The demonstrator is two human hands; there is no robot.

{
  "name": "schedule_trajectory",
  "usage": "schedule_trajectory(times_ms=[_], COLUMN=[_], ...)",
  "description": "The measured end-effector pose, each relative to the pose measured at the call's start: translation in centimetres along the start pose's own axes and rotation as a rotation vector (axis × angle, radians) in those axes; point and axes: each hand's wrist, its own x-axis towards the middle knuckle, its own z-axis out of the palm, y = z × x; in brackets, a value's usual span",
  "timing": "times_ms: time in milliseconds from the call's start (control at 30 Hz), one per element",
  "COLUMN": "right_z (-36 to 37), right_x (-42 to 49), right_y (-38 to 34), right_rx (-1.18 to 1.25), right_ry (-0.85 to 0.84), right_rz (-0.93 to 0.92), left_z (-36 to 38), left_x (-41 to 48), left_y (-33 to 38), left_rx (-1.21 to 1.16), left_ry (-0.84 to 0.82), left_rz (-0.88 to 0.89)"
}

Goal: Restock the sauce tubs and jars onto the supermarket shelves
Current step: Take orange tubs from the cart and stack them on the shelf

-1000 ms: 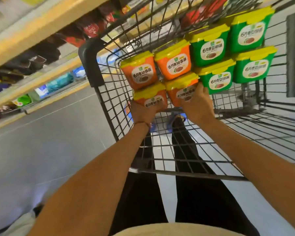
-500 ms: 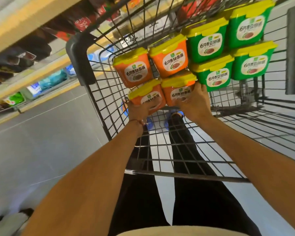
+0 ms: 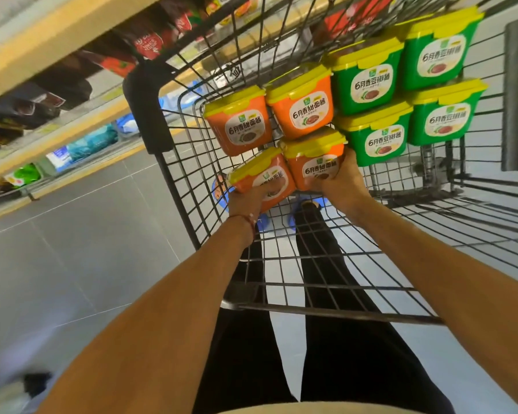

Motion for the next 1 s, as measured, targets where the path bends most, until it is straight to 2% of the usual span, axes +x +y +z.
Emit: schedule_trajectory(times_ms=[133,333,600,767,867,1000], right_z=[-0.4,-1.9,-1.1,-1.2,-1.4,-2.0], right_x=[0.4,2.7,2.4,1.6,1.3,1.1], right_y=[0.4,0.9,0.9,0.8,0.5,-0.4], right_rx=[0.118,0.160,0.215,0.282,0.322,0.311], right_ry=[-0.069,-0.314,-0.320,-0.350,-0.361,-0.357], right_rz=[0.004,0.070,0.051,0.136,0.165,0.186], left_z=[0.1,0.4,0.2,-0.4,-0.2,-0.1], left_x=[-0.2,-0.6,-0.9,-0.8,-0.7,-0.6], left_y=[0.2,0.6,1.1,1.3,1.2,1.6], left_rx=[0.001,-0.029,-0.123,-0.239,-0.127,-0.113], left_ry=[0.018,0.040,0.060,0.069,0.044,0.034], left_rz=[-0.019,-0.032,-0.064,-0.254,-0.083,-0.031])
